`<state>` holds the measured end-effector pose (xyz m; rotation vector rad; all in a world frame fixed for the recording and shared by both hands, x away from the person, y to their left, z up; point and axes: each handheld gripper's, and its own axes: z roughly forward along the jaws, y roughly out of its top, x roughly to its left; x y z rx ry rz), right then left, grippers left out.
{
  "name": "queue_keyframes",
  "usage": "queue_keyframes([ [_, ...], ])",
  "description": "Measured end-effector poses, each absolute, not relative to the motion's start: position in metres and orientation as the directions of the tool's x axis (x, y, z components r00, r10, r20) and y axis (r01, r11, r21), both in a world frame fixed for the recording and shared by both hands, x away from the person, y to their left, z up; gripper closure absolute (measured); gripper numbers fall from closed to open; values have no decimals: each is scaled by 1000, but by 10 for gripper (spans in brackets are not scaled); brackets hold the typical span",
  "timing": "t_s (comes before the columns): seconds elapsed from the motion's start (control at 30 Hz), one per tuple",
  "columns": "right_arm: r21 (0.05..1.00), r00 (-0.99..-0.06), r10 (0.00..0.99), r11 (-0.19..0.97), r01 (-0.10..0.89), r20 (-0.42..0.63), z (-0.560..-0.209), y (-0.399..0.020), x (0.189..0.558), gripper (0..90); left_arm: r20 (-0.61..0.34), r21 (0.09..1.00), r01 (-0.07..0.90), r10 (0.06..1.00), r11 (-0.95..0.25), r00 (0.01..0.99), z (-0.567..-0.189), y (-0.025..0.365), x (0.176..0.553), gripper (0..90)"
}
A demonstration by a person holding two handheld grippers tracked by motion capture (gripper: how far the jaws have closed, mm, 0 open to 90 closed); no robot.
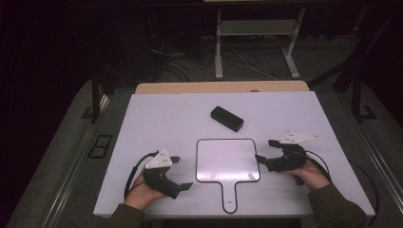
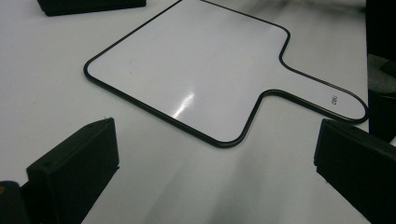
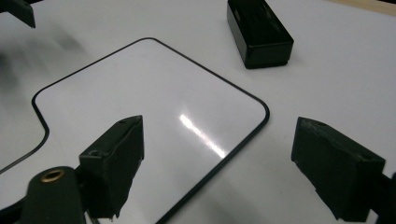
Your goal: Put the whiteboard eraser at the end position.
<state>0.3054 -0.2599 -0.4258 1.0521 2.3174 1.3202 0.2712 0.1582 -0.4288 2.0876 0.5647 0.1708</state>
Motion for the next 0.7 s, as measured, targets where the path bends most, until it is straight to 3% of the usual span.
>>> queue_keyframes([
  [0.7, 835, -677, 724, 286, 469, 133, -441, -294, 269, 158, -127, 839, 354, 484, -414, 866, -427, 163, 278, 0],
])
